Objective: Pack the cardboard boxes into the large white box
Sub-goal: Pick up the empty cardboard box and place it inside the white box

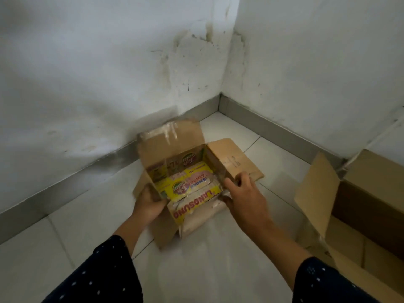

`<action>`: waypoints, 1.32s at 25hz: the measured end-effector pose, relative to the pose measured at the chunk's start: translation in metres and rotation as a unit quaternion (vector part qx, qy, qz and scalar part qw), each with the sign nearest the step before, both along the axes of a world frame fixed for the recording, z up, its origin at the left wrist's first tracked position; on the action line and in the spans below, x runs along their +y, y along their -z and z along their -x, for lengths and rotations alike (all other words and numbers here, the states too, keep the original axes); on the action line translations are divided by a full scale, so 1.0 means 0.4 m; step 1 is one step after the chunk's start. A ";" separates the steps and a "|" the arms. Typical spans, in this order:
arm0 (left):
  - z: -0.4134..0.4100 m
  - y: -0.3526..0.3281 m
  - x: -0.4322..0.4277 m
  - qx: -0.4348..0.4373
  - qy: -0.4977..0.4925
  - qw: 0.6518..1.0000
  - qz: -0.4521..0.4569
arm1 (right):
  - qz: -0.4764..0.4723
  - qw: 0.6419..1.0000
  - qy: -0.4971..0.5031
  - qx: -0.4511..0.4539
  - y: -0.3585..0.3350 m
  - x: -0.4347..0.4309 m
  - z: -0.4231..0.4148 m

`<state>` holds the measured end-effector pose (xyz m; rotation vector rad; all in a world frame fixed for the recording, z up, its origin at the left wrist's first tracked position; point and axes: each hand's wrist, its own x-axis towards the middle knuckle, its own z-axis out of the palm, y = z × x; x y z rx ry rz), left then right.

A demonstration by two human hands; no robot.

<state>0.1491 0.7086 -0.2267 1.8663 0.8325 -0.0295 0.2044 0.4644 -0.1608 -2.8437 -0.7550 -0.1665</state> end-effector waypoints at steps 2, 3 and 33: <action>-0.074 -0.040 -0.075 -0.026 0.054 0.992 0.114 | 0.015 0.998 0.064 -0.014 -0.010 -0.028 -0.040; -0.098 -0.070 -0.106 -0.027 0.056 0.983 0.172 | 0.020 0.997 0.077 -0.015 -0.015 -0.029 -0.047; -0.299 -0.405 -0.609 -0.128 0.168 0.936 -0.280 | -0.103 0.984 0.147 -0.006 -0.299 -0.498 -0.016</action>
